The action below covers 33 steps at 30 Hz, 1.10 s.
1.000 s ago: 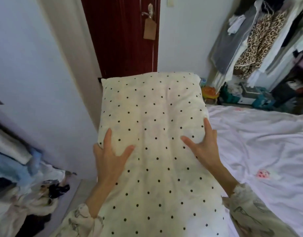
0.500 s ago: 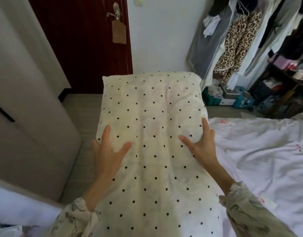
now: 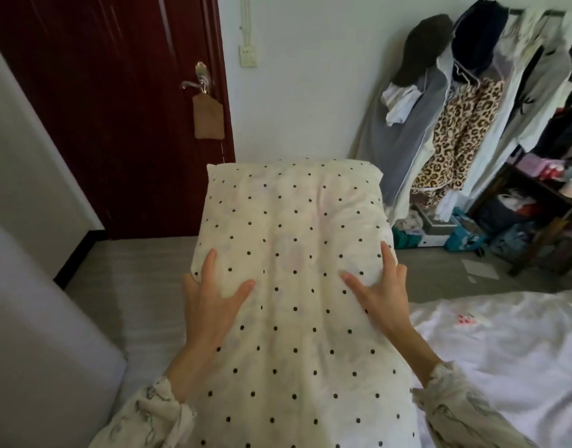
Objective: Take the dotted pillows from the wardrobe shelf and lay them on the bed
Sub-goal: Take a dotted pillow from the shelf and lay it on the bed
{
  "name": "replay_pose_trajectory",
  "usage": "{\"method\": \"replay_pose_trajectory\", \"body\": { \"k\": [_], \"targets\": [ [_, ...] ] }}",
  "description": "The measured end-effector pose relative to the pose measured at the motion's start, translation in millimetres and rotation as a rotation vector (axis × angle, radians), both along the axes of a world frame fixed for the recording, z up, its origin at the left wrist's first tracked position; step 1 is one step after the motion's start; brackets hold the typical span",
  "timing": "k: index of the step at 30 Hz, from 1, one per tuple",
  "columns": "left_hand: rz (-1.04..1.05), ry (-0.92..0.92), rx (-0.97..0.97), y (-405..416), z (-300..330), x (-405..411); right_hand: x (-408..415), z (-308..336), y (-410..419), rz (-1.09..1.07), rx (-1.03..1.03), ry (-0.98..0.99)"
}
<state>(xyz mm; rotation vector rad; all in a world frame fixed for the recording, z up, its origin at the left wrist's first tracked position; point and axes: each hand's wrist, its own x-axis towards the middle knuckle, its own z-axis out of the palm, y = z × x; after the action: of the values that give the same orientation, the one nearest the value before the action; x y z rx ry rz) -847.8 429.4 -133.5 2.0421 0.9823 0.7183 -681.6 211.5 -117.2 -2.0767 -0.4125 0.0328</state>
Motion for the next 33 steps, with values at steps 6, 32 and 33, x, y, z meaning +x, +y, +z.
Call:
{"method": "replay_pose_trajectory", "body": {
  "k": [6, 32, 33],
  "targets": [
    [-0.110, -0.002, -0.018, 79.8, 3.9, 104.0, 80.9, 7.7, 61.2, -0.102, -0.007, -0.004],
    [-0.880, 0.054, 0.007, 105.5, 6.4, 642.6, 410.8, 2.0, 48.7, -0.898, 0.032, 0.002],
    [-0.924, 0.048, 0.007, 96.4, 5.8, 660.6, 418.7, 1.9, 42.6, -0.943, 0.021, -0.008]
  ]
}}
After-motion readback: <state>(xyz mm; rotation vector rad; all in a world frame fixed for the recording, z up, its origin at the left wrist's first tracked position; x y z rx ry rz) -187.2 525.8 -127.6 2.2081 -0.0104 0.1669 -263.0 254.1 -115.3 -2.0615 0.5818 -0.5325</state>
